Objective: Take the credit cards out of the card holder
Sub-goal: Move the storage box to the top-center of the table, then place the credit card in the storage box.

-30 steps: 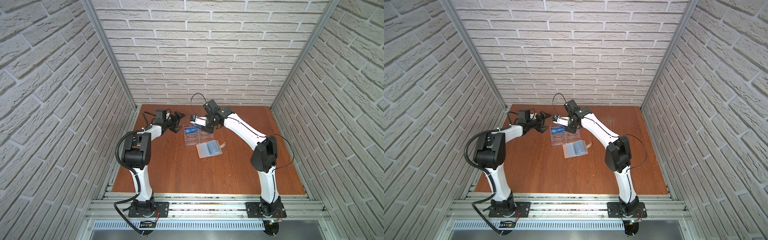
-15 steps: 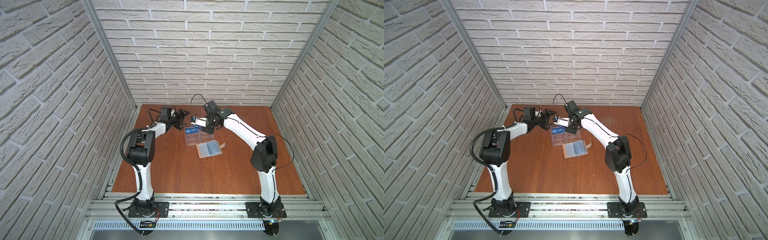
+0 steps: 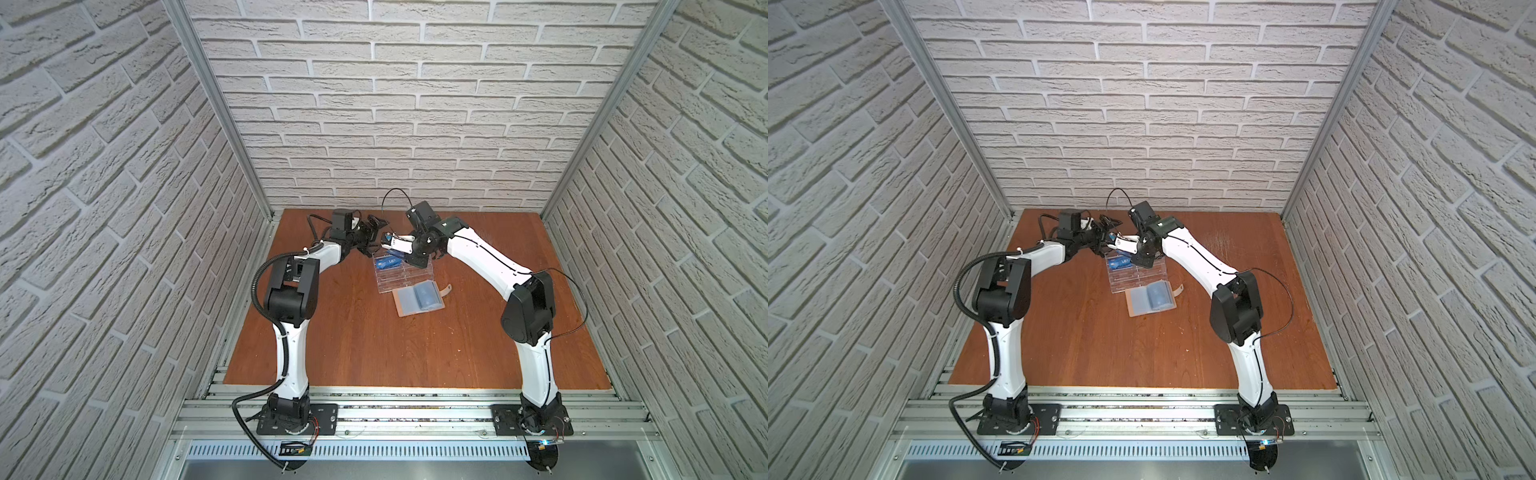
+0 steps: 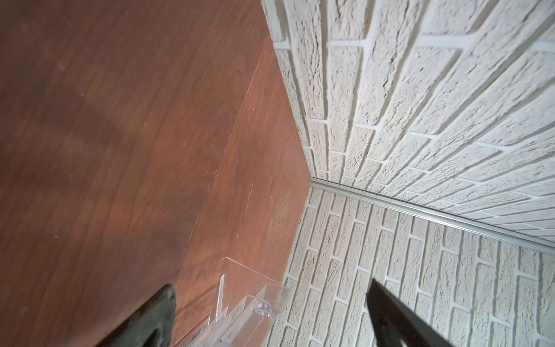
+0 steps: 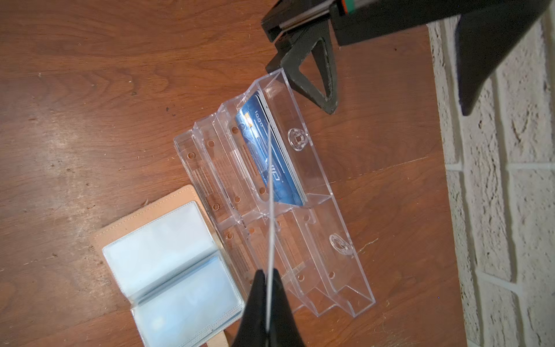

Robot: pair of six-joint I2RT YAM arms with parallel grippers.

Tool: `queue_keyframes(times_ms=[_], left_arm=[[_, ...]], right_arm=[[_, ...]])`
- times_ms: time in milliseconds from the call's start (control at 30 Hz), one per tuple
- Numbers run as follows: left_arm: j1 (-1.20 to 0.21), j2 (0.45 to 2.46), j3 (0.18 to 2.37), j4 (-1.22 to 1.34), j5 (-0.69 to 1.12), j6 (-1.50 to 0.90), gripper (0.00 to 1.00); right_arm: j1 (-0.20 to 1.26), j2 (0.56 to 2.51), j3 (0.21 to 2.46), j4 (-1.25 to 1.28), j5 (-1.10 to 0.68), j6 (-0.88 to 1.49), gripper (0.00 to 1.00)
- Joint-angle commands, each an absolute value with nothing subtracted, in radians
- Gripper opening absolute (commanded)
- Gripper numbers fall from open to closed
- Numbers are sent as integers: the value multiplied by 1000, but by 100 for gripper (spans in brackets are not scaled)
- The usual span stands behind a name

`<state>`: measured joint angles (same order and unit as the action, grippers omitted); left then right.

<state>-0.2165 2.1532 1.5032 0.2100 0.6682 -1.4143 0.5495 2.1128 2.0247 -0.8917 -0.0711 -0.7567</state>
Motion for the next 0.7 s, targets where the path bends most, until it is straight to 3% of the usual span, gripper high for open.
queue_keyframes(times_ms=[0, 400, 667], left_arm=[[-175, 2104, 1463, 253, 685, -1406, 98], [-72, 1912, 1109, 513, 750, -1543, 98], [-64, 1872, 1010, 595, 777, -1587, 98]], right_arm=[[552, 2088, 2007, -851, -68, -790, 5], [558, 2132, 1994, -784, -124, -994, 5], [561, 2216, 2103, -834, -77, -1110, 5]])
